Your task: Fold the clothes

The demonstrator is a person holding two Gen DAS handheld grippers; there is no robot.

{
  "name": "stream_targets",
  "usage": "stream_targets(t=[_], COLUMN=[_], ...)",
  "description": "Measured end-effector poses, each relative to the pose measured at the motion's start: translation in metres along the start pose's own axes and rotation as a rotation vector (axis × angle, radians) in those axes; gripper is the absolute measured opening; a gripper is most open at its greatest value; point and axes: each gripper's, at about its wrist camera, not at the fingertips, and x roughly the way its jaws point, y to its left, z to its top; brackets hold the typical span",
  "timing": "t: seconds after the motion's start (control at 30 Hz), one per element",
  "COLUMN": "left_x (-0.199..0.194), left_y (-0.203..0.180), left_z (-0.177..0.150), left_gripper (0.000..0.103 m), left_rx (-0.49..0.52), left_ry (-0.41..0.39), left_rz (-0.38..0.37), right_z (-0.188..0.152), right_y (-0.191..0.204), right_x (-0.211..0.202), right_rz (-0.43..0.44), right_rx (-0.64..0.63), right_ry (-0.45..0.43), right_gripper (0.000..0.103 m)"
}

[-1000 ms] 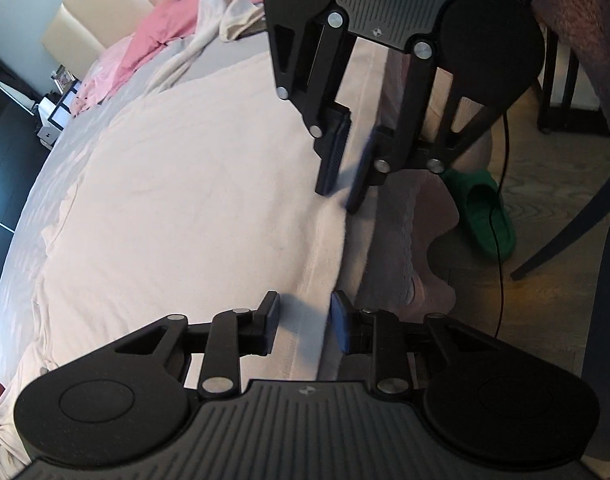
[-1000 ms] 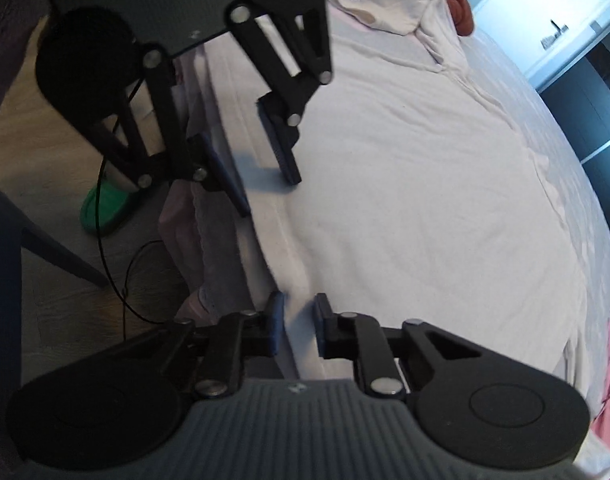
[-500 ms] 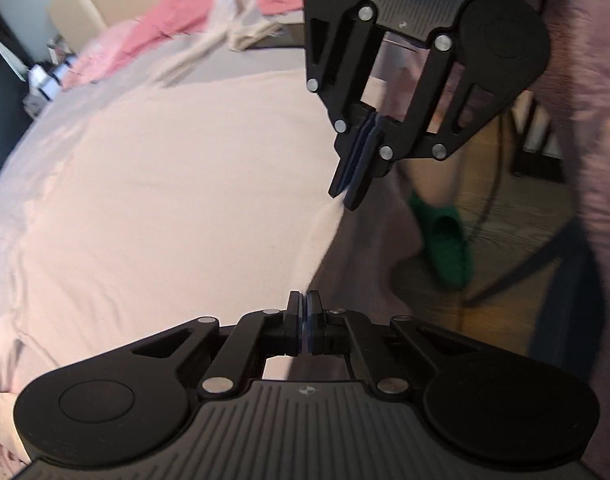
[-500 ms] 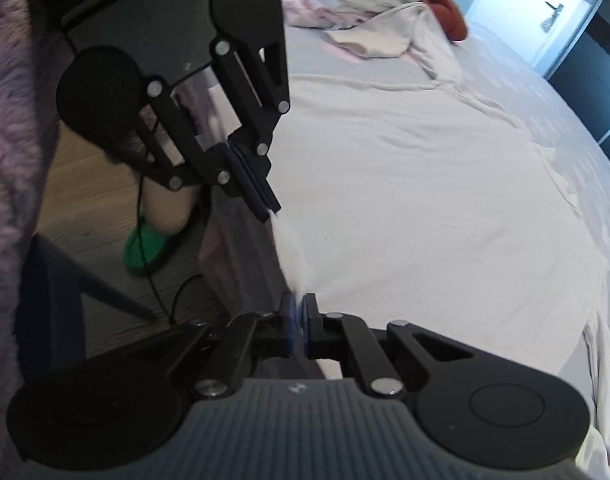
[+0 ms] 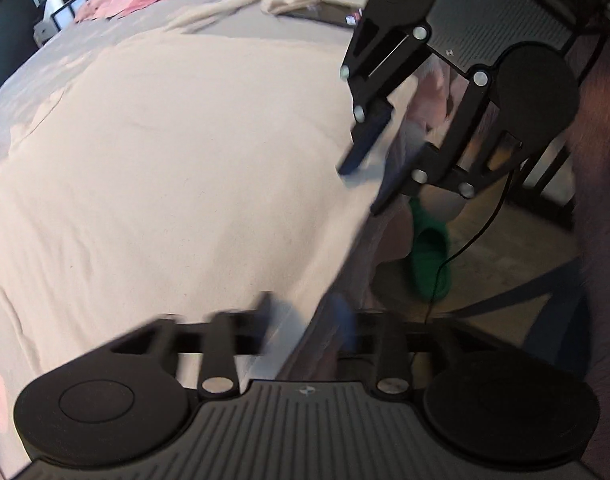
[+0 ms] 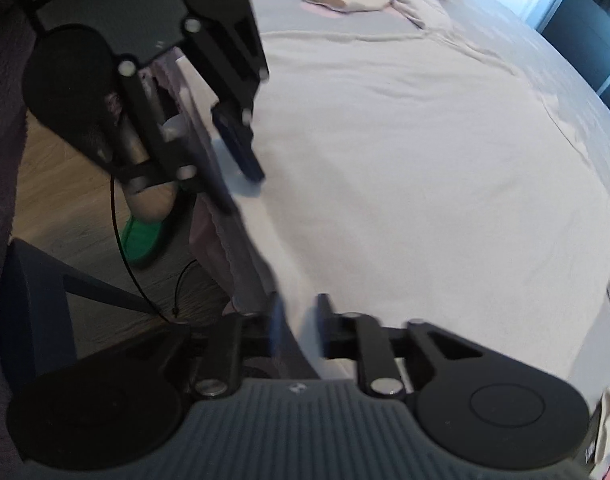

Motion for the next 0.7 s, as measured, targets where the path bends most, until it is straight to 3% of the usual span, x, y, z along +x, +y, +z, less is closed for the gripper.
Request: stream_targets(t=[0.13,0.3,0.53,0.7], left_x=[-0.027,-0.051,-0.05,-0.026], left_y=[0.035,0.094,0.144,0.176], left_z=[0.017,0.043,0.06,0.079], left_gripper=[0.045,0.048,0.049,0.049], left_rx=[-0.14,-0.295,-0.402,-0.469], left_ry=[-0.064,-0.107,-0.127,-0.143], left_rz=[-0.012,0.034,0.17,0.227], right_z=[-0.001,-0.018,-0.103,-0.156], right_y=[-0.046,-0.145,-0.293,-0.34], right_x=[-0.032,-0.065,-0.089,-0.088], right_rz=[-0.074,-0.222,-0.46,-0.537], right_rx=[0.134,0.379,0.87,1.117], right_ry=[-0.015,-0.018,0.024,-0.024], right_gripper=[0.038,0.037,0.038,0.038])
